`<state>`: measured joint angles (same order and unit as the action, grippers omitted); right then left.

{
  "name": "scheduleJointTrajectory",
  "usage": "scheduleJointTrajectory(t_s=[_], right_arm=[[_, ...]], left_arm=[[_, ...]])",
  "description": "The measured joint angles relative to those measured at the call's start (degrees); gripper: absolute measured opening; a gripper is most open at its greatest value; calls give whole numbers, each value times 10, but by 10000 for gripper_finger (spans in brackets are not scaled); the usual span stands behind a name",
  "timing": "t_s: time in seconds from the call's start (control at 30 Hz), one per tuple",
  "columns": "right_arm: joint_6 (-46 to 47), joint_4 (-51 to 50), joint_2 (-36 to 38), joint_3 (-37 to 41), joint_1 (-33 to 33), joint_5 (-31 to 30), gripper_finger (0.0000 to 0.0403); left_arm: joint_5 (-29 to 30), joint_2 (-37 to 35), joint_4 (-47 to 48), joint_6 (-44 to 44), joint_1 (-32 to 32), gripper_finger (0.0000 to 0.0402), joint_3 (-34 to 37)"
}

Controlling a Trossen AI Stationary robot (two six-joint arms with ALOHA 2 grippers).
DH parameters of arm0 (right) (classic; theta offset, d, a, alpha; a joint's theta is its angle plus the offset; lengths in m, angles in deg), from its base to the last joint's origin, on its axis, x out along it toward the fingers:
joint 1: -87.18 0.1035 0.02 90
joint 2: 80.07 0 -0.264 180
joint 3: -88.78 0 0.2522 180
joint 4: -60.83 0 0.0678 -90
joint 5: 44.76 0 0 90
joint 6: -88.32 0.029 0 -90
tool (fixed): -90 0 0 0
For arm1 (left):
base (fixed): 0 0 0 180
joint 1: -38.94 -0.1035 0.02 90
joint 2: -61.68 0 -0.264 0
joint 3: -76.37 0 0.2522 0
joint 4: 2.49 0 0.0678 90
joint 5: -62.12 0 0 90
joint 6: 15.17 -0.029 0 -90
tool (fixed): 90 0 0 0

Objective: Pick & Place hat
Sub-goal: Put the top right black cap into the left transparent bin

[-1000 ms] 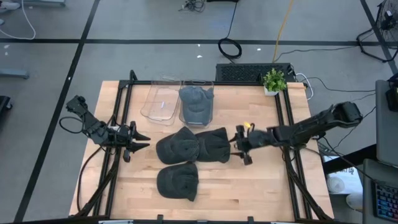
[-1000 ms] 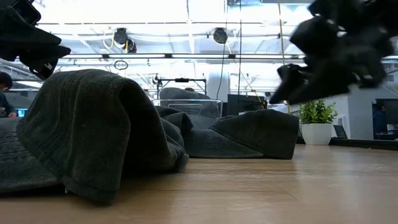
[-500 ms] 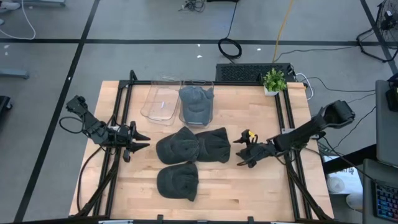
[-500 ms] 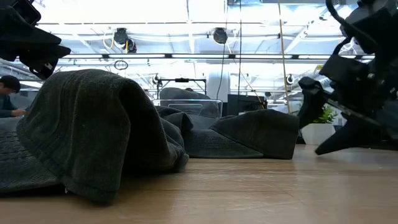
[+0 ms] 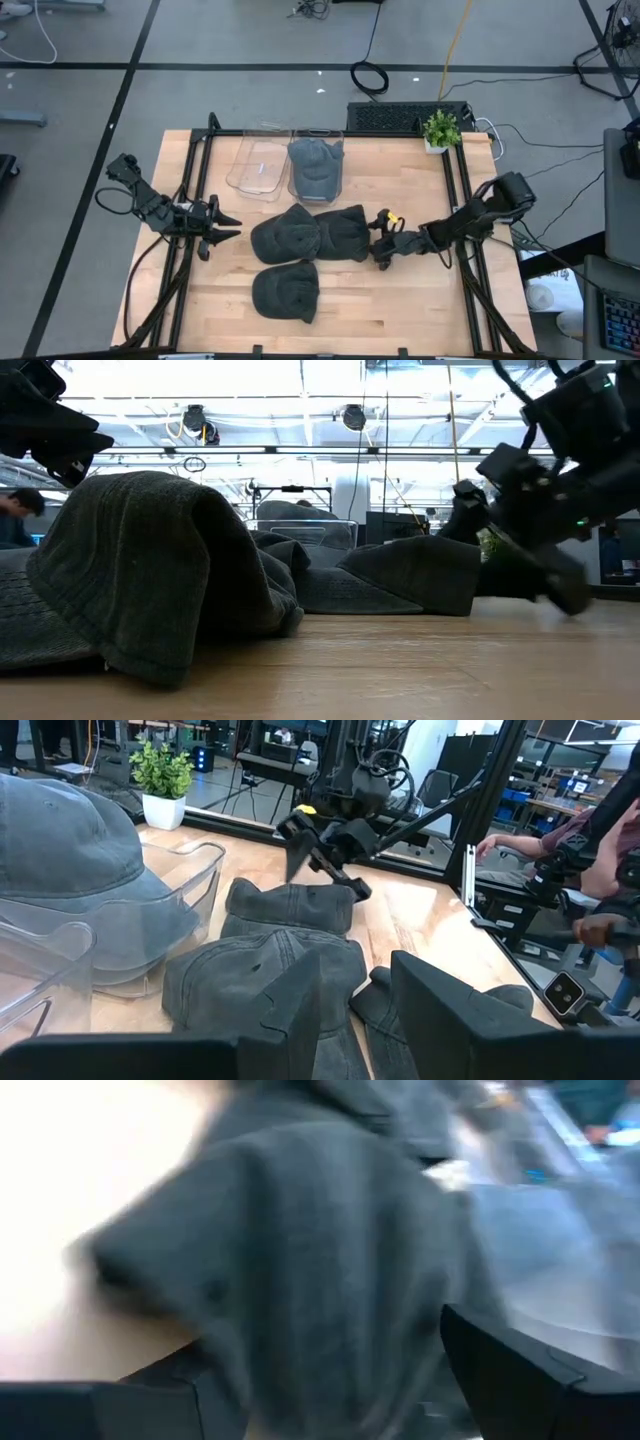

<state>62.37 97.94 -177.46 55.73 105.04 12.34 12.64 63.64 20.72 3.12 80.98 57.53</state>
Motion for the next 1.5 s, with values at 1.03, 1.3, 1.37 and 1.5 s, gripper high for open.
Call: scheduleJointTrajectory(t_s=[1.03,1.3,1.37,1.5], right_arm=[[-332,198,-10,-102,-51,-9,249],[-155,74,-10,-101,-74,62,218],[-153,74,-3,-101,-67,47,179],[-126,76,29,-102,-53,47,58]], left_arm=[[0,0,-2,1,0,132,0],[0,0,-2,0,0,132,0],[0,0,-2,1,0,132,0],[0,0,-2,0,0,132,0]])
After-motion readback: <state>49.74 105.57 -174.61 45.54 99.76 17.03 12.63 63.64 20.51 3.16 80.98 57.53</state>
